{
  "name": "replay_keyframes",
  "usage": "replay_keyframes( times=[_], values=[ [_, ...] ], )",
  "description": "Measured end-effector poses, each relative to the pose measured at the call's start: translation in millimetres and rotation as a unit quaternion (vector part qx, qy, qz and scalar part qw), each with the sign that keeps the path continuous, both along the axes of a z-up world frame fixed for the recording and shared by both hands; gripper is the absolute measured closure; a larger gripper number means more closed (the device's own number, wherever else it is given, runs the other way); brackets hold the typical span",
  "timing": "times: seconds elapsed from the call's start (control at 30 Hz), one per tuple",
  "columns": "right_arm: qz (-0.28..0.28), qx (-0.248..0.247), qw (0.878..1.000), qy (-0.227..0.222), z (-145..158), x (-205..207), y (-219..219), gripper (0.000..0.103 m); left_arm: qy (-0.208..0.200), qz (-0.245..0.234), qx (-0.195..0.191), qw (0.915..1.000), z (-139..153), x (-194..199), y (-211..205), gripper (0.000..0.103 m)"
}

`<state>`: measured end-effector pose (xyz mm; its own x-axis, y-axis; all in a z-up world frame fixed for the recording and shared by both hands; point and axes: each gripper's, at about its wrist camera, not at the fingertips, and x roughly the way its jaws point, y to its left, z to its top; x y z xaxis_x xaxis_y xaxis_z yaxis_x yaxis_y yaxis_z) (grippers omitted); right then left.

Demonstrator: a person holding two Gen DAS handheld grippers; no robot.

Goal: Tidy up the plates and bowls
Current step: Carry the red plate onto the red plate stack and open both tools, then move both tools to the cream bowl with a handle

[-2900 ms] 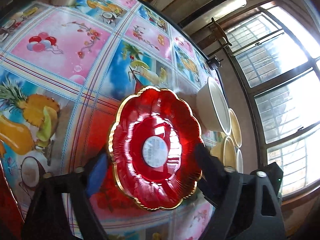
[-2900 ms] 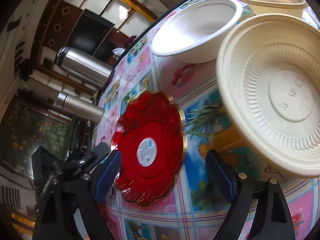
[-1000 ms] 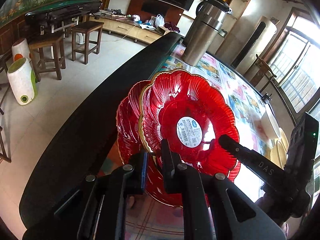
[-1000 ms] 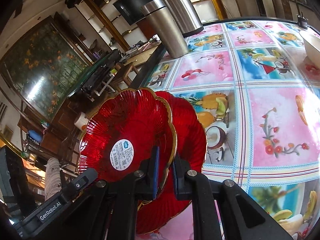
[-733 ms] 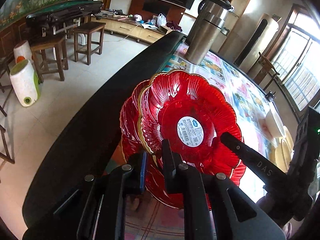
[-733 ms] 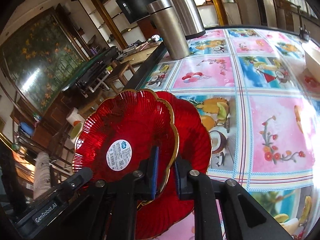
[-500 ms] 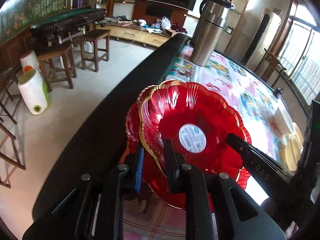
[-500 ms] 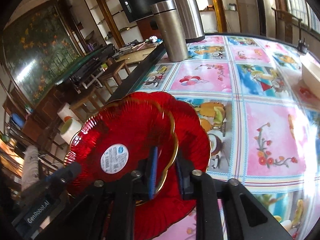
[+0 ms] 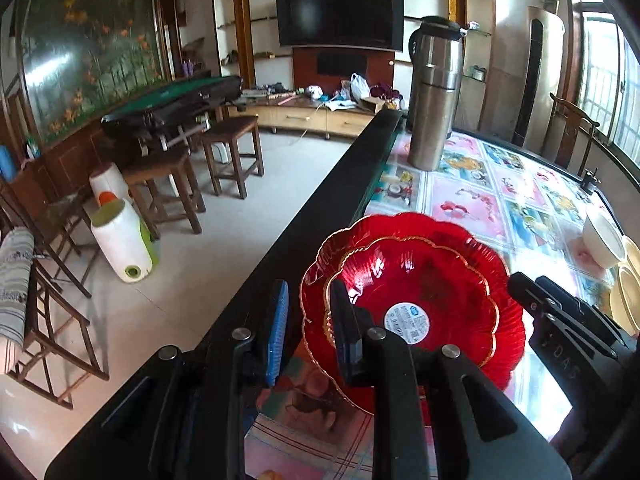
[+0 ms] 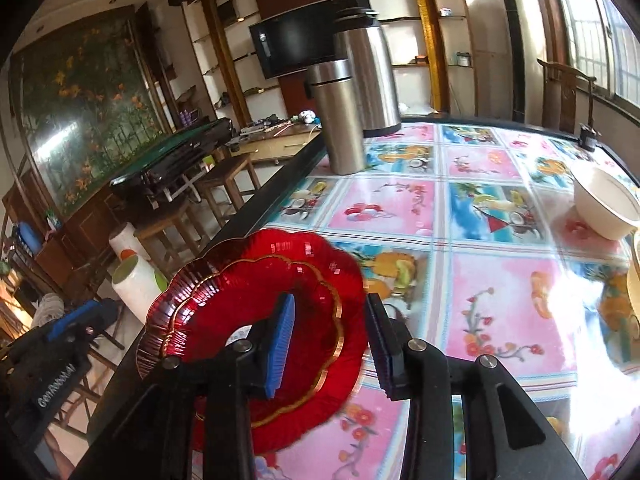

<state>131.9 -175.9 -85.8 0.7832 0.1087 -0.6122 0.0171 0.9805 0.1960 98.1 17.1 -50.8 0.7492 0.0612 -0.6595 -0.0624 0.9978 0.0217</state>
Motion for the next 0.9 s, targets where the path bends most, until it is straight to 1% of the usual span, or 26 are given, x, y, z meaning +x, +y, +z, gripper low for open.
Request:
replay_keyframes(
  times=[0.1, 0.13, 0.17, 0.2, 0.23, 0.27, 0.3, 0.33, 0.37, 0.4, 0.43, 0.47, 0.5, 0.53, 0.57, 0.6, 0.63, 0.67, 0.7, 0.77, 0.8, 0.83, 0.9],
  values=[
    [-0.015, 0.005, 1.000, -0.004, 4, -9, -17, 0.065, -0.009, -0.009, 0.002, 0.9999, 7, -6, -7, 0.084],
    [-0.020, 0.006, 1.000, -0.006, 6, -12, -24, 0.065, -0.012, -0.014, 0.001, 0.9998, 10, -8, -11, 0.080],
    [-0.026, 0.007, 1.000, -0.010, 9, -17, -33, 0.065, -0.014, -0.018, -0.001, 0.9997, 12, -10, -14, 0.070],
    [-0.032, 0.007, 0.999, -0.014, 11, -22, -42, 0.065, -0.018, -0.025, -0.003, 0.9995, 15, -12, -20, 0.065],
    [-0.040, 0.006, 0.999, -0.020, 14, -29, -54, 0.064, -0.022, -0.032, -0.005, 0.9992, 17, -14, -26, 0.054],
    [-0.047, 0.004, 0.999, -0.026, 16, -36, -67, 0.060, -0.025, -0.042, -0.006, 0.9988, 20, -17, -33, 0.048],
    [-0.054, 0.003, 0.998, -0.031, 18, -42, -76, 0.056, -0.027, -0.052, -0.008, 0.9982, 22, -19, -39, 0.046],
    [-0.065, 0.002, 0.997, -0.039, 21, -52, -89, 0.055, -0.027, -0.069, -0.013, 0.9972, 24, -21, -49, 0.043],
    [-0.077, 0.004, 0.996, -0.048, 22, -62, -104, 0.052, -0.022, -0.089, -0.024, 0.9955, 25, -23, -60, 0.038],
    [-0.089, 0.006, 0.994, -0.058, 24, -72, -121, 0.049, -0.015, -0.111, -0.038, 0.9930, 27, -23, -70, 0.036],
    [-0.102, 0.007, 0.993, -0.067, 26, -81, -136, 0.047, -0.007, -0.132, -0.052, 0.9899, 26, -24, -81, 0.031],
    [-0.118, 0.003, 0.990, -0.078, 27, -92, -152, 0.043, 0.004, -0.156, -0.069, 0.9853, 24, -23, -91, 0.026],
    [-0.136, -0.003, 0.987, -0.090, 28, -103, -167, 0.038, 0.026, -0.189, -0.096, 0.9768, 20, -22, -107, 0.025],
    [-0.153, -0.009, 0.983, -0.102, 28, -114, -181, 0.035, 0.045, -0.211, -0.114, 0.9697, 14, -21, -120, 0.025],
    [-0.171, -0.016, 0.979, -0.114, 27, -126, -196, 0.031, 0.072, -0.235, -0.131, 0.9604, 6, -19, -137, 0.025],
    [-0.187, -0.021, 0.975, -0.120, 26, -135, -210, 0.029, 0.090, -0.250, -0.140, 0.9537, 0, -17, -149, 0.025],
    [-0.203, -0.027, 0.971, -0.122, 24, -143, -222, 0.028, 0.118, -0.269, -0.150, 0.9441, -11, -16, -167, 0.025],
    [-0.219, -0.031, 0.968, -0.118, 21, -150, -234, 0.027, 0.139, -0.278, -0.150, 0.9384, -20, -16, -181, 0.025],
    [-0.230, -0.033, 0.966, -0.111, 18, -155, -245, 0.027, 0.163, -0.291, -0.149, 0.9309, -30, -16, -200, 0.025],
    [-0.244, -0.027, 0.965, -0.094, 11, -160, -265, 0.027, 0.186, -0.310, -0.155, 0.9193, -39, -17, -225, 0.025],
    [-0.249, -0.024, 0.964, -0.088, 10, -162, -272, 0.027, 0.191, -0.318, -0.158, 0.9152, -40, -15, -236, 0.025],
    [-0.256, -0.021, 0.963, -0.082, 8, -161, -279, 0.027, 0.192, -0.323, -0.157, 0.9133, -39, -12, -249, 0.026],
    [-0.267, -0.008, 0.961, -0.067, 5, -157, -294, 0.027, 0.187, -0.327, -0.151, 0.9138, -33, -6, -268, 0.026]
  ],
)
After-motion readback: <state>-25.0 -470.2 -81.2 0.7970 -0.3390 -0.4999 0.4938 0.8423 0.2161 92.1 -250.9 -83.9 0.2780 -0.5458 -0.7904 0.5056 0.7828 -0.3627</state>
